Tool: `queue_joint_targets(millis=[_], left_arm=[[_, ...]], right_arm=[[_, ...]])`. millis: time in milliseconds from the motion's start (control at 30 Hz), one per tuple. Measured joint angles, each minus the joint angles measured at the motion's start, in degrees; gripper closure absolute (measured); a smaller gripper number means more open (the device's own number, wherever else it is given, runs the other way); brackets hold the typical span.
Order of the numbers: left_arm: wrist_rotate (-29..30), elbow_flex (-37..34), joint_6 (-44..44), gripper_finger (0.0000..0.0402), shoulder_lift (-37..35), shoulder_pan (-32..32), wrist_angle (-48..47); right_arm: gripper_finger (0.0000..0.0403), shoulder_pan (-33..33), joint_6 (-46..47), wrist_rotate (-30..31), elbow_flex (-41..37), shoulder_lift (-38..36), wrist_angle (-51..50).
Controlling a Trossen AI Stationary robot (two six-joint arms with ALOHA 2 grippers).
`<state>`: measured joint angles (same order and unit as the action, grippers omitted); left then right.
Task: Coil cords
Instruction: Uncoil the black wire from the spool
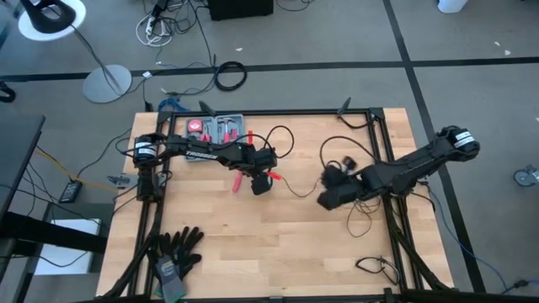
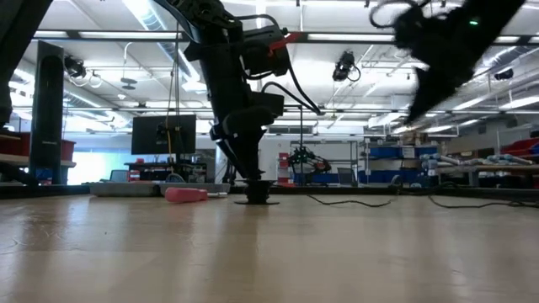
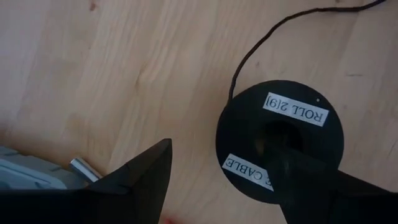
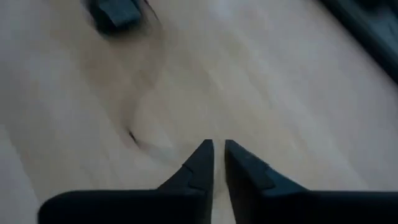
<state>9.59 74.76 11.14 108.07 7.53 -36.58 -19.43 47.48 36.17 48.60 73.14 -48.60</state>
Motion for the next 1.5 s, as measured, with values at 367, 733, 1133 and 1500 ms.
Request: queue_joint_targets(millis=[367, 733, 1133, 1500], left_arm=[[-0.3, 0.0, -0.1, 0.0145, 0.0, 0.0, 0.0], [-0.5, 0.0, -0.2, 0.0145, 0.0, 0.0, -0.2], [-0.5, 0.0, -0.2, 0.0145, 0.0, 0.0, -0.5], [-0.3, 0.0, -0.3, 0.0145, 0.0, 0.0, -0.5]], right_arm=[[0.0267, 15.3, -40.6, -9.6, -9.6, 7.8, 54.3], [0.0189, 23.5, -46.2, -20.4, -9.2, 31.4, 80.8], [0.0343, 23.0, -47.5, -24.6, -3.1, 39.7, 75.4], [0.04, 17.2, -39.2, -27.2, -3.9, 21.6, 36.8]])
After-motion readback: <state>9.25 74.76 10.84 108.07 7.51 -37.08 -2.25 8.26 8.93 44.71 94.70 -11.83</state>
